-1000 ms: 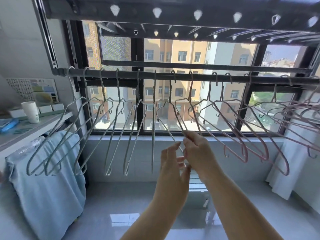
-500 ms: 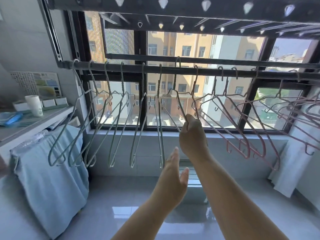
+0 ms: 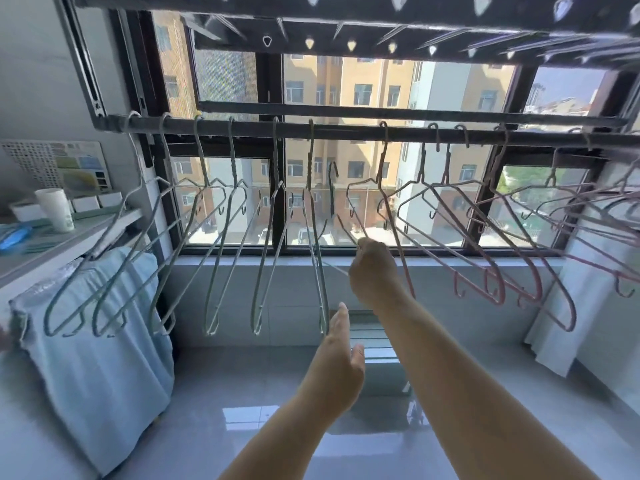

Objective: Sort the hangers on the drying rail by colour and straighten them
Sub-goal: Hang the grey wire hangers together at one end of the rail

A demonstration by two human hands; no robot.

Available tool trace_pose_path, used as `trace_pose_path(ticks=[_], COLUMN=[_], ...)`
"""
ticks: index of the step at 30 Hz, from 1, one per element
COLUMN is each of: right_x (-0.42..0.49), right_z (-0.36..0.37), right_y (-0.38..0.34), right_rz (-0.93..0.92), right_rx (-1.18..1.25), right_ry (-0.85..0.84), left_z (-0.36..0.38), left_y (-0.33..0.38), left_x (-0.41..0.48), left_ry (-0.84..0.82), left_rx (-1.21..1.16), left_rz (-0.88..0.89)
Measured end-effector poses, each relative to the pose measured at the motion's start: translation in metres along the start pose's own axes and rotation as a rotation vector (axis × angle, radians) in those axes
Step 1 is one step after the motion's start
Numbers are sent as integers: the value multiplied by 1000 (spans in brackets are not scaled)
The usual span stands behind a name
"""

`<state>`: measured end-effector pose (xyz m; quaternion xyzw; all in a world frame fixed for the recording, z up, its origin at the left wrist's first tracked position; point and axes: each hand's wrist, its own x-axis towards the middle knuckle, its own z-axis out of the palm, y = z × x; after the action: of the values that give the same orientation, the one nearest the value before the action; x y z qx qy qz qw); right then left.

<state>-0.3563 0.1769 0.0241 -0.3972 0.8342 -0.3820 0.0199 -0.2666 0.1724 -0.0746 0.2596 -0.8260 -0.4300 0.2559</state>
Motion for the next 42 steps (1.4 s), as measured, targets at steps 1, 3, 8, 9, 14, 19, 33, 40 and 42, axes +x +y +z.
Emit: trace_pose_path(ticks=[1, 3, 8, 9, 14, 19, 33, 40, 42], right_x=[-12, -43, -116, -123, -132, -133, -99, -143, -158], right_z=[6, 19, 29, 25, -20, -54, 15, 63, 73], right_y=[8, 33, 94, 104, 149, 190, 200, 147, 134], right_rz=[14, -12, -98, -77, 146, 250, -15, -168, -147], right_rx=[18, -35, -13, 29, 341, 583, -362, -129, -33], right_ry=[-17, -34, -120, -123, -182, -269, -143, -331, -389], left_z=[-1, -2, -8, -10, -23, -22, -49, -25, -13], left_y=[-3, -10, -45, -56, -102, -127, -123, -88, -78], left_x=[0, 0, 9, 13, 26, 13, -30, -77, -77], left_ry=[4, -7, -14, -11, -97, -279, -195, -119, -75], left_rx=[8, 30, 61, 55, 183, 94, 18, -167, -248], left_rz=[-17, -48, -190, -213, -342, -287, -257, -305, -344])
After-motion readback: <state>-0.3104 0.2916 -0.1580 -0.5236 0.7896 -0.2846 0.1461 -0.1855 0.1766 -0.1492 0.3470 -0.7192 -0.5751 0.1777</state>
